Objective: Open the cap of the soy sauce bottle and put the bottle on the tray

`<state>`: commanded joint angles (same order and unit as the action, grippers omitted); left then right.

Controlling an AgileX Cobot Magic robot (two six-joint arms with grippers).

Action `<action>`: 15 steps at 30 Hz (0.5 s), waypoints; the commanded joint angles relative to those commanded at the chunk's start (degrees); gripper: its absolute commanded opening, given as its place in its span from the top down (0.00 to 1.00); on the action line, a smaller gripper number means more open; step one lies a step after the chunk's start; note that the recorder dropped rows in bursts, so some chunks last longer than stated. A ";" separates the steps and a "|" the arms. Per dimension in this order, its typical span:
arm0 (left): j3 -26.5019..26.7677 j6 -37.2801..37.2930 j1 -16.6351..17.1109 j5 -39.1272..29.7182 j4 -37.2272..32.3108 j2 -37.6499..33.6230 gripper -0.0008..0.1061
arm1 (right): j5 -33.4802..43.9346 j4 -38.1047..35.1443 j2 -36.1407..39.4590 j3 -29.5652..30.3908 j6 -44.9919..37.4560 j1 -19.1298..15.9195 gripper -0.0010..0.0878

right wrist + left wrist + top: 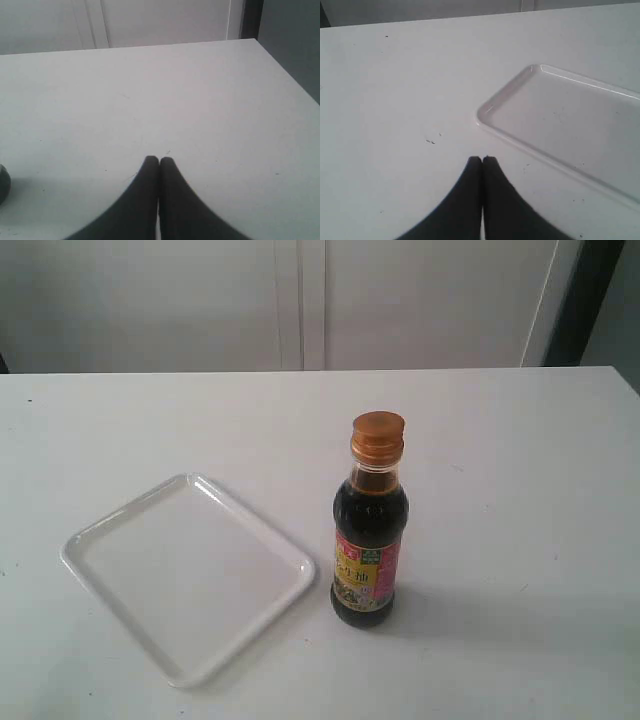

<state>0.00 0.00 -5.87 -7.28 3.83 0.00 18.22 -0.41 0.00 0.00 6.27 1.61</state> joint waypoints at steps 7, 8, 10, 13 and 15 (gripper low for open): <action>0.00 0.65 0.00 2.04 9.63 0.00 0.99 | 0.00 0.00 0.00 0.00 0.00 0.00 0.99; 0.00 0.65 0.00 2.75 10.56 0.00 0.99 | 0.00 0.00 0.00 0.00 0.00 0.00 0.99; 0.00 0.65 0.00 5.85 11.80 0.00 0.99 | 0.00 0.00 0.00 0.00 0.00 0.00 0.99; 0.00 3.64 0.00 13.06 13.82 0.00 0.99 | 0.00 0.00 0.00 0.00 0.00 0.00 0.99; 0.00 7.18 -0.10 20.08 13.98 0.00 0.99 | 0.00 0.00 0.00 0.00 0.00 0.00 0.99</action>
<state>0.00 7.18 -5.97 12.80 17.81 0.00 18.22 -0.41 0.00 0.00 6.27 1.61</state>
